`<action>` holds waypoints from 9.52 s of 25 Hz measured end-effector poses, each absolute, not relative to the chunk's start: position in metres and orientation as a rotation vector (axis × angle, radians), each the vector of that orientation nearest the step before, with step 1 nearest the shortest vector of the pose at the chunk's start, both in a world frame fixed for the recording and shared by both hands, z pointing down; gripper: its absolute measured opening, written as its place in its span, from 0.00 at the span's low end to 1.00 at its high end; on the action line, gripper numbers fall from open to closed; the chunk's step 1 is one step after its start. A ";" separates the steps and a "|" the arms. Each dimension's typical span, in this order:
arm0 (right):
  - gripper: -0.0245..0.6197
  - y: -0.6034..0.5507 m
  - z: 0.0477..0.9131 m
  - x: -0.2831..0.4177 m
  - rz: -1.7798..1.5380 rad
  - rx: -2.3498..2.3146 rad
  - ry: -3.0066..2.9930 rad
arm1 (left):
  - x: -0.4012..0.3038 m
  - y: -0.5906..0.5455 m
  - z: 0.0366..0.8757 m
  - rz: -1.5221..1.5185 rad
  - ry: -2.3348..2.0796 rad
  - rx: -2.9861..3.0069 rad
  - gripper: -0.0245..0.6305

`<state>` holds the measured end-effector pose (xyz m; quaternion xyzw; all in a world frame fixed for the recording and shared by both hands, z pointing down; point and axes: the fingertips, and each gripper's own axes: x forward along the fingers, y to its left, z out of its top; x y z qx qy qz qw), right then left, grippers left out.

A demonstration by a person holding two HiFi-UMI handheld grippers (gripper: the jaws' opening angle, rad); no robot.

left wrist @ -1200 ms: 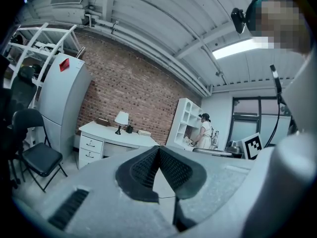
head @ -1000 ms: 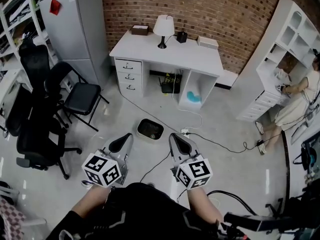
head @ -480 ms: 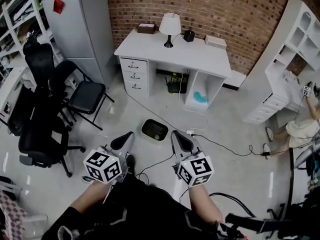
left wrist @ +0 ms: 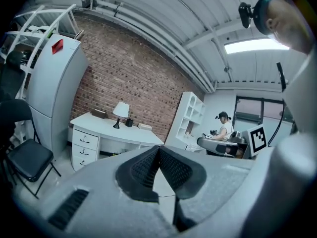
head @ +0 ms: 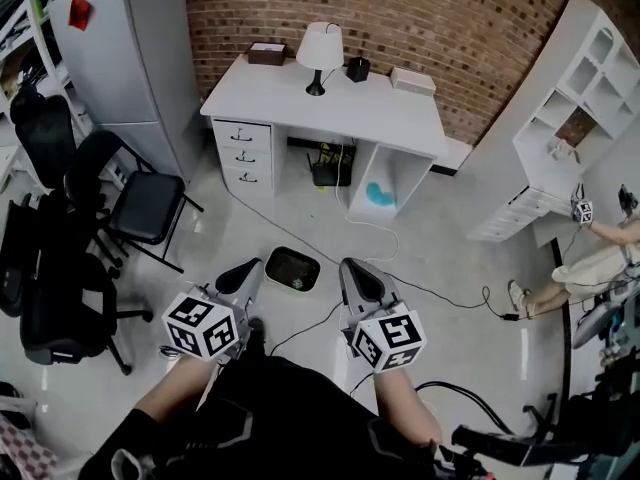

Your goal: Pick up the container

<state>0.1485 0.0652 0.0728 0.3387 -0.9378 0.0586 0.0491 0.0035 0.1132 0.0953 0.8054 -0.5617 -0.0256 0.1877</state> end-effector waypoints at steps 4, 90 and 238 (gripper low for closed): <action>0.05 0.037 0.075 0.124 0.163 1.045 -2.826 | -0.019 0.082 0.099 -0.061 -1.545 2.285 0.05; 0.05 -0.184 0.610 -0.029 0.430 0.667 -2.617 | -0.177 -0.137 0.710 0.143 -1.499 1.854 0.05; 0.05 -0.172 0.808 0.011 0.146 0.266 -2.783 | 0.006 -0.162 0.788 -0.069 -0.544 2.245 0.33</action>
